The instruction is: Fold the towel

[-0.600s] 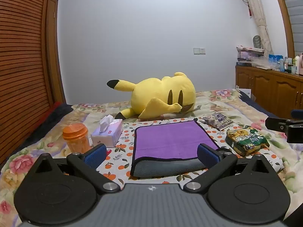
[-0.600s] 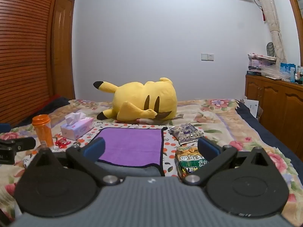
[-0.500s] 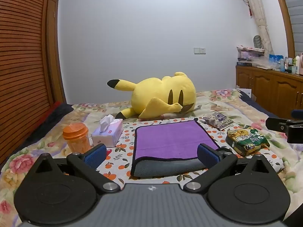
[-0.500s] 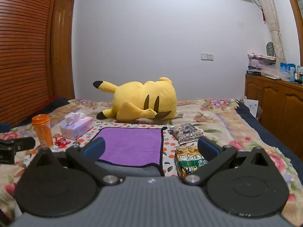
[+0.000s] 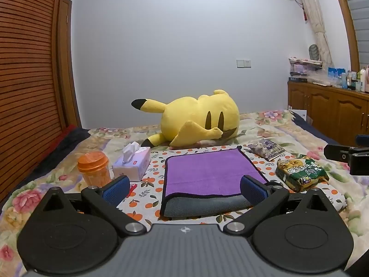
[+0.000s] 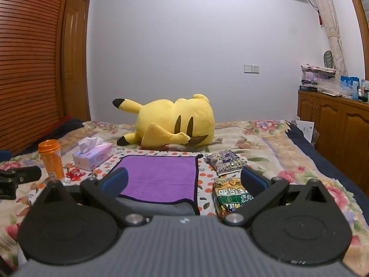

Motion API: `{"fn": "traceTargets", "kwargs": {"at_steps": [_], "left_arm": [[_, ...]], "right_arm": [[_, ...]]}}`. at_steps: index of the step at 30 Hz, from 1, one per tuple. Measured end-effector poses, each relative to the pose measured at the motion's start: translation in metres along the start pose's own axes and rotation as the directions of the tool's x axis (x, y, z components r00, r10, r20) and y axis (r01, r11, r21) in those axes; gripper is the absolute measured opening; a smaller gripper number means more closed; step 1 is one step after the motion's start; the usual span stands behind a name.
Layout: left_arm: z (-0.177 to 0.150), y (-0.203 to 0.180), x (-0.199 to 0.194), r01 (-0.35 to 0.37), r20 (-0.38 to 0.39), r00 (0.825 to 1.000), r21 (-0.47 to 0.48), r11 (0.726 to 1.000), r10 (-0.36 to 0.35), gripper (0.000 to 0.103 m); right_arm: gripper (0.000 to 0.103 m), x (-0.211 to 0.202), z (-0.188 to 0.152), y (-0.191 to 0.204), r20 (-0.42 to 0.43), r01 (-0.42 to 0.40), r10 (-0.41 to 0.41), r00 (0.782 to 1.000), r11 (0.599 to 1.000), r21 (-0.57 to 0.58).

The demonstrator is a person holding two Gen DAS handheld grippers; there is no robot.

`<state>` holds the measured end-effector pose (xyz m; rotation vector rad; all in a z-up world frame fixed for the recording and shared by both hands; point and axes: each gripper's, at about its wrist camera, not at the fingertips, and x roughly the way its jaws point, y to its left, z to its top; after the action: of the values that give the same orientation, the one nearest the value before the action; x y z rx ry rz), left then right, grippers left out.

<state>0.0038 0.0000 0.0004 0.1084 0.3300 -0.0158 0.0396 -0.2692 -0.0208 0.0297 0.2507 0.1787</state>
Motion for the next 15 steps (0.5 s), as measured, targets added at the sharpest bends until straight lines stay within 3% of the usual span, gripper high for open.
{"fn": "traceTargets", "kwargs": {"at_steps": [15], "left_arm": [[-0.0014, -0.0008, -0.0036, 0.0, 0.003, 1.0, -0.001, 1.0, 0.0, 0.103]], "right_arm": [[0.103, 0.0002, -0.0002, 0.0002, -0.001, 0.001, -0.001, 1.0, 1.0, -0.001]]}}
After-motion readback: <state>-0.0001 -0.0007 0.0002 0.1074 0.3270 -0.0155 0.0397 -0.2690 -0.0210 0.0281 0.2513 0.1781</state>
